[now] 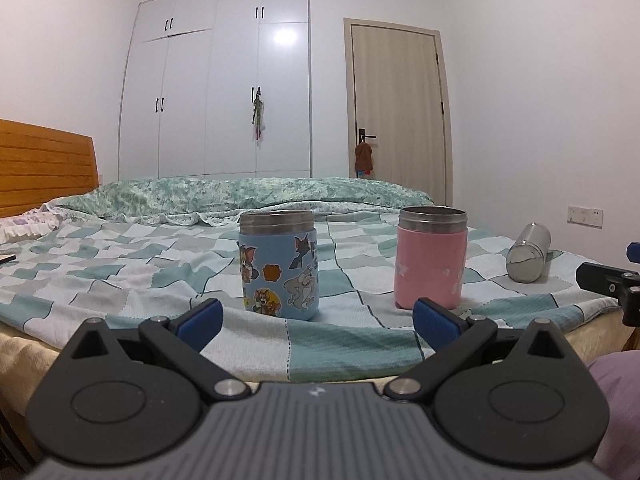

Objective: Flip cup upright

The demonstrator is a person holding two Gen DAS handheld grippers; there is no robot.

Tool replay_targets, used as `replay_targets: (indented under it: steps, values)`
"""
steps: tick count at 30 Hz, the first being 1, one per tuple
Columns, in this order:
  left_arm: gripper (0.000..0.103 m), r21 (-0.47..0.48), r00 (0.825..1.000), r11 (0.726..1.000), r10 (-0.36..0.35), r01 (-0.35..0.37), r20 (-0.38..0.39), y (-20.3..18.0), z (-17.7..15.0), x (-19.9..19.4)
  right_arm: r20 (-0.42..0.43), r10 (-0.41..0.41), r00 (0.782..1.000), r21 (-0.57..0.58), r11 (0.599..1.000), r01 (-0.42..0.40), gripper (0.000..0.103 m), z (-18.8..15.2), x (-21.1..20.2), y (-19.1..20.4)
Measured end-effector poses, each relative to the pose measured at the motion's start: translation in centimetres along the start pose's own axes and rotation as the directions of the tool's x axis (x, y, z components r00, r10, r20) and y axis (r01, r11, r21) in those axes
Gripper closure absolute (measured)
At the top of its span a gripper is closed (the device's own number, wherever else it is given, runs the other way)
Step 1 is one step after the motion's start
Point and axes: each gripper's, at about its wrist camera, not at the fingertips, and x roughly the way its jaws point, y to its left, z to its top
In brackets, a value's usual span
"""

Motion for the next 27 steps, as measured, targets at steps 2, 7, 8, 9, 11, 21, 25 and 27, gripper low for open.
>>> replay_targets:
  steps: [2, 7, 8, 9, 11, 21, 25, 27]
  values:
    - [0.0, 0.0, 1.0, 1.0, 0.001, -0.001, 0.003, 0.0, -0.04, -0.1, 0.0, 0.001, 1.0, -0.001, 1.0, -0.001, 0.0, -0.09, -0.03, 0.04]
    - [0.0, 0.001, 1.0, 1.0, 0.001, -0.001, 0.003, -0.03, -0.06, -0.17, -0.003, 0.002, 1.0, -0.004, 1.0, -0.002, 0.0, -0.13, 0.12, 0.2]
    - [0.0, 0.0, 1.0, 1.0, 0.001, -0.001, 0.003, -0.03, -0.07, -0.17, -0.004, 0.003, 1.0, -0.004, 1.0, -0.003, 0.0, -0.14, 0.12, 0.23]
    - [0.0, 0.0, 1.0, 1.0, 0.001, -0.001, 0.003, -0.03, -0.07, -0.19, -0.003, 0.003, 1.0, -0.004, 1.0, -0.003, 0.0, -0.15, 0.15, 0.26]
    - [0.0, 0.0, 1.0, 1.0, 0.0, 0.0, 0.004, -0.02, -0.07, -0.18, -0.003, 0.003, 1.0, -0.005, 1.0, -0.003, 0.0, -0.13, 0.12, 0.23]
    - [0.0, 0.005, 1.0, 1.0, 0.0, 0.0, 0.008, -0.1, -0.04, -0.26, 0.0, 0.004, 1.0, -0.006, 1.0, -0.004, 0.0, -0.21, 0.07, 0.28]
    - [0.0, 0.005, 1.0, 1.0, 0.001, -0.001, 0.01, -0.14, -0.03, -0.27, 0.0, 0.004, 1.0, -0.006, 1.0, -0.004, 0.0, -0.21, 0.06, 0.29]
    - [0.0, 0.004, 1.0, 1.0, -0.001, 0.001, 0.011, -0.11, -0.01, -0.28, 0.001, 0.004, 1.0, -0.006, 1.0, -0.004, 0.0, -0.23, 0.05, 0.3]
